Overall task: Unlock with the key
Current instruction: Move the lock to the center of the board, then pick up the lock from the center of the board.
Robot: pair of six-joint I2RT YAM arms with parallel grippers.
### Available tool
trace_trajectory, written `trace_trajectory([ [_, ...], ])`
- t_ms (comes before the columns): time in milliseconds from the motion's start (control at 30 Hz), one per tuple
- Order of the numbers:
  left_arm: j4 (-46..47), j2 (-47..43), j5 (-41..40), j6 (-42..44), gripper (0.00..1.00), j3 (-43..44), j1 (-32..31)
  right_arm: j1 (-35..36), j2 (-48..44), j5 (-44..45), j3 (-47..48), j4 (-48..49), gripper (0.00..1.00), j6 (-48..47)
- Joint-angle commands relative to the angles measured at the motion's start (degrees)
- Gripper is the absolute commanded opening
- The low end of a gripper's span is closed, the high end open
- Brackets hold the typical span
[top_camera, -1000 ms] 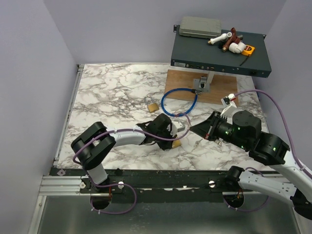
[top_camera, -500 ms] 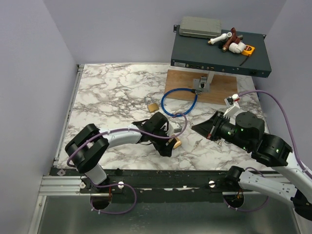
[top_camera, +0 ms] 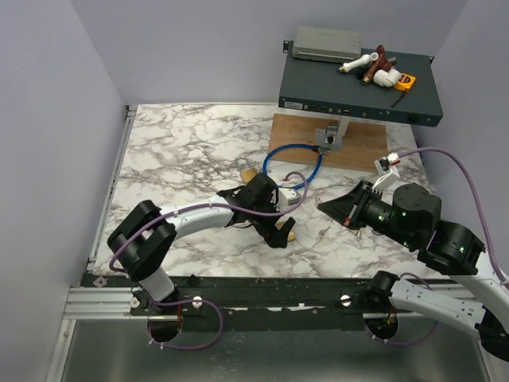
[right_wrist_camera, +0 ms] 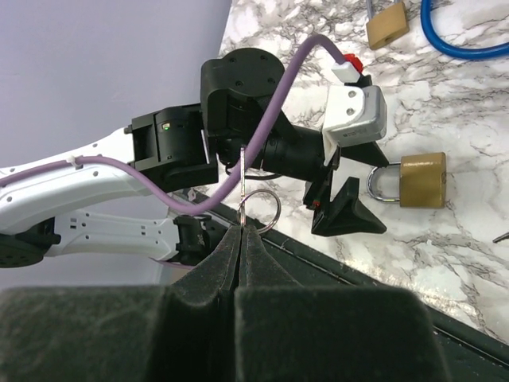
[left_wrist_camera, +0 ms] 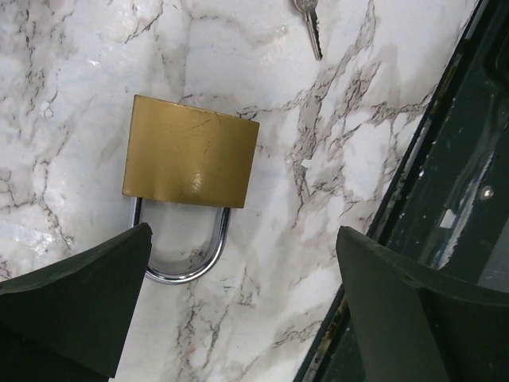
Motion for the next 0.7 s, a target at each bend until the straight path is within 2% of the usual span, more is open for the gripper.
trace_trajectory([
  [0, -0.1, 2.9, 0.7, 12.9, 0.98, 2.0, 0.0, -0.2, -0.2, 3.0, 3.3, -3.3, 0.01, -1.4],
  [67, -2.7, 4.2, 3.6, 16.4, 0.98, 4.5, 1.2, -0.2, -0.4, 3.9, 4.8, -4.0, 0.01, -1.8],
  [167, 0.3, 3.0, 5.6, 21.0, 0.98, 2.6, 1.2, -0.3, -0.6, 4.4, 6.3, -4.6, 0.01, -1.9],
  [367, 5.3, 3.9, 3.9, 25.5, 0.98, -1.2, 1.3, -0.3, 0.3, 4.1, 6.8, -5.4, 0.01, -1.9],
  [667, 10.4, 4.9, -1.2, 22.6, 0.99, -3.5, 0.8, -0.2, 1.9, 4.2, 8.1, -6.1, 0.01, -2.5],
])
